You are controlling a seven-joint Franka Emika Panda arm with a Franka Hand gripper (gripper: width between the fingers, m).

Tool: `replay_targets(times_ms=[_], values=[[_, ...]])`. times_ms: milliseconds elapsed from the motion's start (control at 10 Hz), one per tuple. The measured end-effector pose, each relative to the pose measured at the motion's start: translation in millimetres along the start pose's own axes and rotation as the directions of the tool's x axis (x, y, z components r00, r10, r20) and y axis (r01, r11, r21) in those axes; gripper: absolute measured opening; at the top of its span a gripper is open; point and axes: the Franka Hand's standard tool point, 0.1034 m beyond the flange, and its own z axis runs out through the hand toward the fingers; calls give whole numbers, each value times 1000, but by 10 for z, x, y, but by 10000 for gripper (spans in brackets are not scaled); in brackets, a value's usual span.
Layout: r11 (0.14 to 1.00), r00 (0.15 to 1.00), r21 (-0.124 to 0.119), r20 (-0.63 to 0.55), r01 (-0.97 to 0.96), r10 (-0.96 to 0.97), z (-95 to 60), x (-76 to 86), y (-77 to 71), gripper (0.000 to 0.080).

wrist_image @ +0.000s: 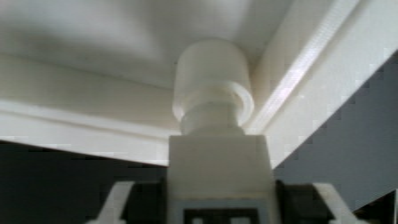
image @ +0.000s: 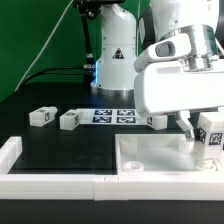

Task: Assemble one leg

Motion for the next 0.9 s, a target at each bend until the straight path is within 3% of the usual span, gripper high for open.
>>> replay_targets(times_ms=[800, 900], values=[[1000, 999, -7, -32, -1, 0, 32, -69, -26, 298], [1000, 999, -7, -33, -1, 0, 32, -69, -26, 526]])
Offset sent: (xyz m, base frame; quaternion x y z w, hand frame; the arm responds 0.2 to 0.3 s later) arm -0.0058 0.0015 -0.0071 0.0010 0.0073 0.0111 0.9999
